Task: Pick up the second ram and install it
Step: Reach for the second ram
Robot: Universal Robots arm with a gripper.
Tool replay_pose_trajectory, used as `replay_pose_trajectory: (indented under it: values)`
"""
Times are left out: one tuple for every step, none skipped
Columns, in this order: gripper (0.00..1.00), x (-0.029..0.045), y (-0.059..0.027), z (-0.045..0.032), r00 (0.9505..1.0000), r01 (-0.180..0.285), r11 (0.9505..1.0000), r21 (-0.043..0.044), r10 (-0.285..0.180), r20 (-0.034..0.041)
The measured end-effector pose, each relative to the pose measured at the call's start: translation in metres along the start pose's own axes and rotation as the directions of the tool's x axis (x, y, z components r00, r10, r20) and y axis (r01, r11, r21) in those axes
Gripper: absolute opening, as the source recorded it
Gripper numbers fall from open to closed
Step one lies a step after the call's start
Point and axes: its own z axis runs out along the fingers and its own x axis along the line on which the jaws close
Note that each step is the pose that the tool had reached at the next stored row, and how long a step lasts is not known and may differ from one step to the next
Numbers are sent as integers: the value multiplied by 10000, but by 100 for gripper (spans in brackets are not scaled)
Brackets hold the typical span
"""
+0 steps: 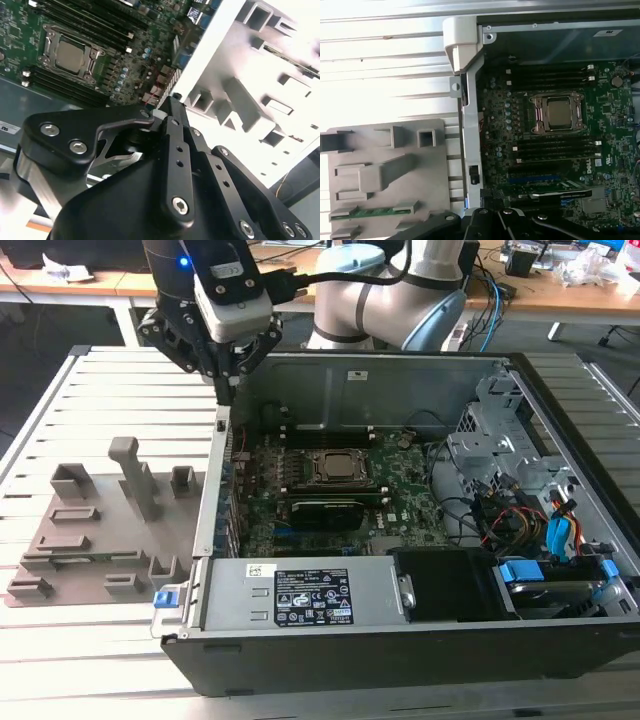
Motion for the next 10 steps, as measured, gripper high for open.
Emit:
replay_pose_trajectory:
  values:
    - [11, 21, -2, 0, 10000, 1, 10000, 0, -1, 0]
    - [11, 66, -5, -1, 10000, 1, 10000, 0, -1, 0]
    - [11, 105, -8, -2, 10000, 0, 10000, 0, 0, 0]
    - [11, 131, -10, -2, 10000, -1, 10000, 0, 1, 0]
    - [11, 147, -11, -2, 10000, -1, 10000, 0, 1, 0]
    - [11, 191, -14, -3, 10000, 0, 10000, 0, 0, -1]
    - [11, 224, -17, -4, 10000, 0, 10000, 0, 0, 0]
    - [11, 266, -20, -4, 10000, 0, 10000, 0, 0, 0]
    - [11, 296, -22, -4, 10000, -1, 10000, -1, 1, 0]
    - [11, 327, -24, -4, 10000, -1, 10000, -1, 1, 0]
